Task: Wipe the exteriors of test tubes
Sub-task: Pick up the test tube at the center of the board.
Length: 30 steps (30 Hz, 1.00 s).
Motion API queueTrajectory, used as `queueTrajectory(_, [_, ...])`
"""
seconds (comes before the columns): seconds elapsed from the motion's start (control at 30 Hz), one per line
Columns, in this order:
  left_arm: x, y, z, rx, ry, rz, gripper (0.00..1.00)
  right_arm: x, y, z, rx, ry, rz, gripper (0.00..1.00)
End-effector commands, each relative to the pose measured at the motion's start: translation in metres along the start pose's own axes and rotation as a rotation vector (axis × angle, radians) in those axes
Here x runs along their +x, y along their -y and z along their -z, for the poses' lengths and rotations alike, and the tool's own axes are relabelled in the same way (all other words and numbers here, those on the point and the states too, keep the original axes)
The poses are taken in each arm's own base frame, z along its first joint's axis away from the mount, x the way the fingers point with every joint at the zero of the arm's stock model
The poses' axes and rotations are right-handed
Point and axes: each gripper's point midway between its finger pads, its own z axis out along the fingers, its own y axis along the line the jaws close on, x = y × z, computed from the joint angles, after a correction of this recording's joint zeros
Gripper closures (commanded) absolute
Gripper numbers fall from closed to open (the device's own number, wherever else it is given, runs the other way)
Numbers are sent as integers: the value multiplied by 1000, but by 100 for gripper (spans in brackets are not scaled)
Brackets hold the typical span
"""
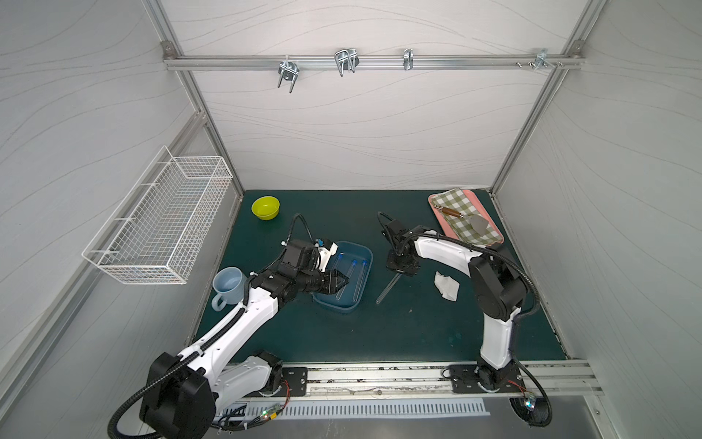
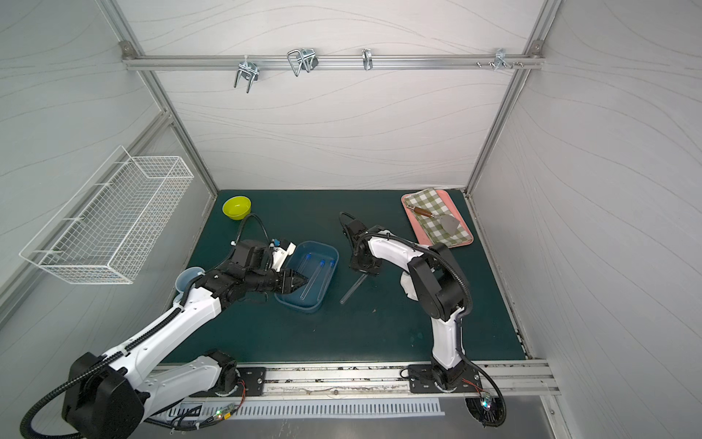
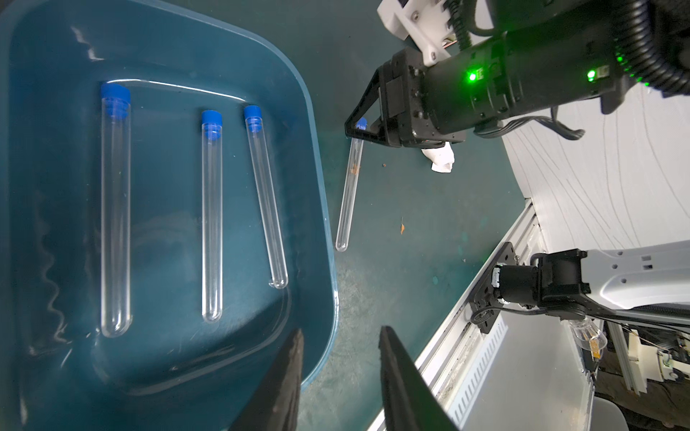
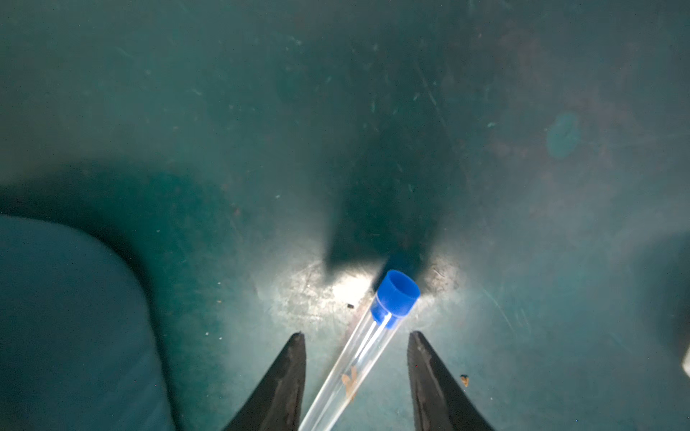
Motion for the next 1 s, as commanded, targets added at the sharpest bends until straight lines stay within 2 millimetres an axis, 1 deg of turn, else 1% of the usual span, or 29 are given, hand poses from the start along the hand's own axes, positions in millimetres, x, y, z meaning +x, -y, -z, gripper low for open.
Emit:
queueTrajectory(0.0, [-9,9,2,35,35,-31,64,8,9,-2,44,-26,-32,56])
queueTrajectory(0.17, [-8,10,2,42,32,-33,63,10,6,-9,37,-43,-45,59])
queueTrajectory(0.27, [-8,11,2,50,32,-36,64,11,6,-14,38,-54,-50,64])
queueTrajectory(0.53, [-8,13,3,57,37,-37,64,15,7,-23,46,-70,-61,66])
queueTrajectory(0.67, [-8,14,4,60,37,-35,64,15,8,-26,48,-68,-64,71])
queueTrajectory(0.8, [-9,16,5,67,40,-32,64,13,6,-23,35,-56,-68,78])
queueTrajectory(0.97, [-11,19,7,79,46,-26,63,6,0,-9,5,-21,-64,83])
